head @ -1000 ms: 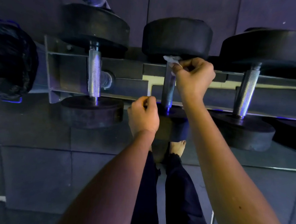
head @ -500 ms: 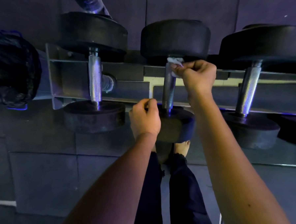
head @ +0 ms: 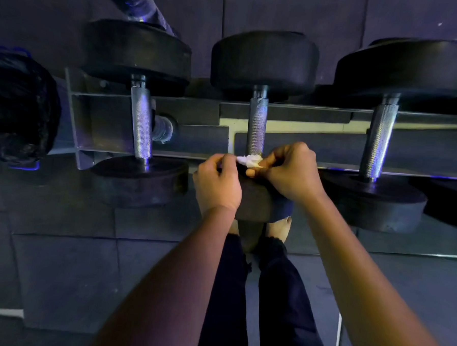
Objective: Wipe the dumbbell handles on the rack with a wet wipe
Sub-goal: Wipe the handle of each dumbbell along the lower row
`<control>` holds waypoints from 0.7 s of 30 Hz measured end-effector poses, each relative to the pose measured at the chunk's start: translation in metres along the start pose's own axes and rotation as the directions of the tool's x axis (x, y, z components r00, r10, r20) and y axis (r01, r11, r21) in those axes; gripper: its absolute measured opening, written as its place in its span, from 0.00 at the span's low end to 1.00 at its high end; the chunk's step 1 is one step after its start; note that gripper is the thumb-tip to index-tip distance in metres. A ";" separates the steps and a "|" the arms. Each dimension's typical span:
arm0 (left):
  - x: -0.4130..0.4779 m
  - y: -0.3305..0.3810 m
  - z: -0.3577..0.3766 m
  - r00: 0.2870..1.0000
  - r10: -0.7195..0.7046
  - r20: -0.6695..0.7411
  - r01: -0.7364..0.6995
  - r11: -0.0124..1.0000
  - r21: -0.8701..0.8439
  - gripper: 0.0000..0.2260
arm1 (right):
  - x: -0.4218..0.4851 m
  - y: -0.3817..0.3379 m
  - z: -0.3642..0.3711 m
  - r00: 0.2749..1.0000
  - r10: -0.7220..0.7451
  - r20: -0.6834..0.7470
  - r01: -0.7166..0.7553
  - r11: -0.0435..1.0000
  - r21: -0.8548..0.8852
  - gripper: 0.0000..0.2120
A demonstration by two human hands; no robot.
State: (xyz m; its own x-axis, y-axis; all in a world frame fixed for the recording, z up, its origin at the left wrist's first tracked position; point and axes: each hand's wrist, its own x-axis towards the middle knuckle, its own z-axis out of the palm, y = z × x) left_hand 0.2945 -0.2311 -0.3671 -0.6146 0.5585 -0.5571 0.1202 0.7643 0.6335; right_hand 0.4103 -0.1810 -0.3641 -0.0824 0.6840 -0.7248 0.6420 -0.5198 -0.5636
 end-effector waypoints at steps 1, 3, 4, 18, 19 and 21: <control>0.000 0.001 0.000 1.000 -0.005 -0.001 0.005 1.000 -0.004 0.13 | 0.001 0.000 0.000 1.000 0.020 -0.003 -0.020 1.000 0.020 0.10; -0.001 0.003 0.000 1.000 -0.003 -0.012 0.003 1.000 -0.007 0.14 | 0.005 -0.002 -0.001 0.999 0.048 0.002 -0.048 0.998 0.051 0.10; -0.002 0.003 0.000 1.000 -0.002 -0.016 0.002 1.000 -0.005 0.15 | 0.006 -0.003 -0.002 0.998 0.060 0.003 -0.060 0.996 0.063 0.10; 0.001 -0.001 0.001 1.000 0.017 -0.018 -0.017 1.000 0.002 0.11 | 0.002 0.001 0.002 0.998 -0.020 -0.056 0.017 0.998 -0.056 0.11; 0.001 -0.002 0.001 1.000 0.016 -0.020 -0.016 1.000 0.000 0.11 | 0.005 0.002 0.001 0.999 -0.004 -0.050 0.002 0.999 -0.041 0.11; 0.001 -0.002 0.001 1.000 0.020 -0.018 -0.020 1.000 -0.006 0.11 | 0.006 0.004 -0.001 0.998 0.022 -0.059 -0.021 1.000 0.003 0.12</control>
State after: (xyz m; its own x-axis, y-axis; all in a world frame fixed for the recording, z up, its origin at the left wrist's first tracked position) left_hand 0.2941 -0.2314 -0.3692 -0.6262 0.5674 -0.5348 0.1274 0.7512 0.6477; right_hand 0.4128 -0.1784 -0.3701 -0.0233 0.7018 -0.7120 0.6414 -0.5358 -0.5491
